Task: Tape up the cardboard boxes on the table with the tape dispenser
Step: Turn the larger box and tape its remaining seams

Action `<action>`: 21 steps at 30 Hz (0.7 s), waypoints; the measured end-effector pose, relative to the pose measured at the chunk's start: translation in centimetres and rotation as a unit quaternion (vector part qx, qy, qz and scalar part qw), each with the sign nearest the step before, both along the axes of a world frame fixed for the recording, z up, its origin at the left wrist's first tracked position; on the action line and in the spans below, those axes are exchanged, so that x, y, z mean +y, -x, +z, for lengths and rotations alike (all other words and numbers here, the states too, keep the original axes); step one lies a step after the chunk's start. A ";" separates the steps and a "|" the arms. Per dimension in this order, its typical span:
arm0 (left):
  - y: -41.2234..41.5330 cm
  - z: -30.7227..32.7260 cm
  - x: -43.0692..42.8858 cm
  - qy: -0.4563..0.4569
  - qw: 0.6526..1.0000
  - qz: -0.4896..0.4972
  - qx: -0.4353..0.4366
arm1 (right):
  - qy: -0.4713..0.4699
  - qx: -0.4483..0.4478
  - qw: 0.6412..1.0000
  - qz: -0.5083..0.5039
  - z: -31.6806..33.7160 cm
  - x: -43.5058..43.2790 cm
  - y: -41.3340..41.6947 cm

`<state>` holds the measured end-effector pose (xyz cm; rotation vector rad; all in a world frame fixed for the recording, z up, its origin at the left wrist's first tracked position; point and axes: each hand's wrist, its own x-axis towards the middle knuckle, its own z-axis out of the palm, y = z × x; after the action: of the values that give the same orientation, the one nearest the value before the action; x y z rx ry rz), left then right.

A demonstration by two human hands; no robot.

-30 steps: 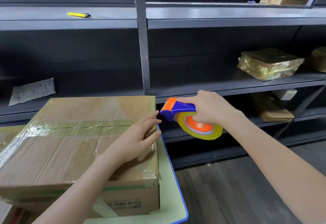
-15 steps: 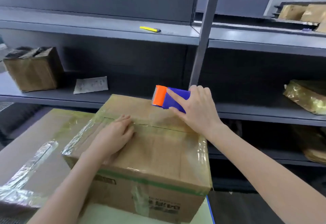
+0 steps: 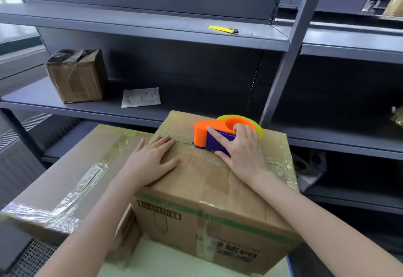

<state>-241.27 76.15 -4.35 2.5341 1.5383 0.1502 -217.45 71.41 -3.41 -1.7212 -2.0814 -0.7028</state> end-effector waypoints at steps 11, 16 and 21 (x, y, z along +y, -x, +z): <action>0.0 -0.3 0.5 -0.014 0.999 0.000 0.033 | 0.120 0.063 0.986 -0.098 -1.4 -5.7 5.0; 0.0 -0.6 0.1 -0.024 0.999 0.003 0.035 | 0.168 0.067 0.977 -0.109 -2.4 -6.3 5.7; -0.5 -0.9 -1.1 -0.031 0.999 0.029 0.034 | 0.210 0.095 0.972 -0.052 -1.9 -6.6 3.7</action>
<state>-240.78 75.05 -5.26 2.5684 1.6572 0.1208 -221.17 64.85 -5.33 -2.0362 -2.1233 -0.1131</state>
